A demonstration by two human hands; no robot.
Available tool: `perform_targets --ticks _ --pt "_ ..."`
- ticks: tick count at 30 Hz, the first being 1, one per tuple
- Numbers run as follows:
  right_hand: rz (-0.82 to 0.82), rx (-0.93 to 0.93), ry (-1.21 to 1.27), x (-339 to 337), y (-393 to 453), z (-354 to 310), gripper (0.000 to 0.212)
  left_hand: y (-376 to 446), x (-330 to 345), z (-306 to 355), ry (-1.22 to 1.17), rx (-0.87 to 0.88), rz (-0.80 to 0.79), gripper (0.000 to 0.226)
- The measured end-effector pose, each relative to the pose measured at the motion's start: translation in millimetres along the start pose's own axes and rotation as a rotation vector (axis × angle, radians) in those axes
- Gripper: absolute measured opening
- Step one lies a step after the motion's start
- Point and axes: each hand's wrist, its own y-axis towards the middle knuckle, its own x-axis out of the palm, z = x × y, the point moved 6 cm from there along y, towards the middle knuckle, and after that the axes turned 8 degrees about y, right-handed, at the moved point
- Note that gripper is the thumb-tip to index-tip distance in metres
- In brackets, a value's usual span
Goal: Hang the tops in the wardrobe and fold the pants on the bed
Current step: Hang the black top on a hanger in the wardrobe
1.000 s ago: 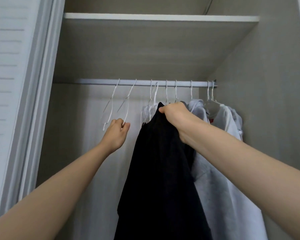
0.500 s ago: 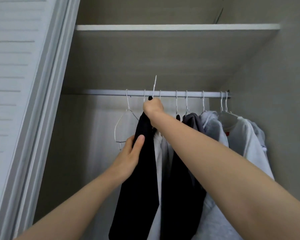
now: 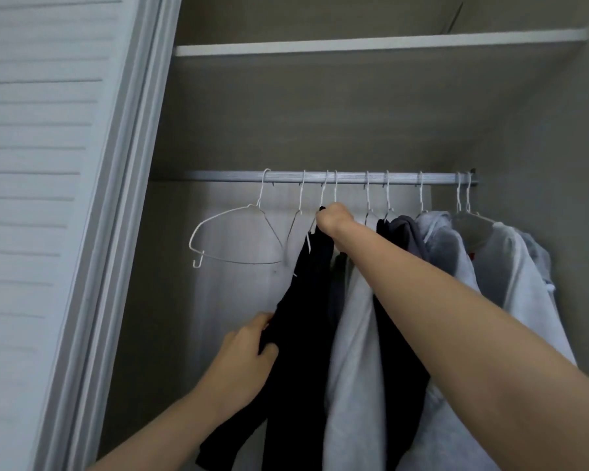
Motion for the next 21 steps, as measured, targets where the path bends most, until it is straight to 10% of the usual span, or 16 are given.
perform_targets --ticks 7,12,21 --pt "-0.173 0.024 0.068 10.5 -31.2 11.0 0.006 -38.1 13.3 -3.1 -0.017 0.081 -0.076 0.059" --pt "-0.173 0.001 -0.029 14.5 -64.1 24.7 0.045 -67.0 20.0 0.2 0.003 0.112 -0.068 0.073" --pt "-0.158 -0.062 -0.163 11.4 -173.5 57.6 0.048 -128.2 31.1 4.7 0.08 0.07 -0.062 0.051"
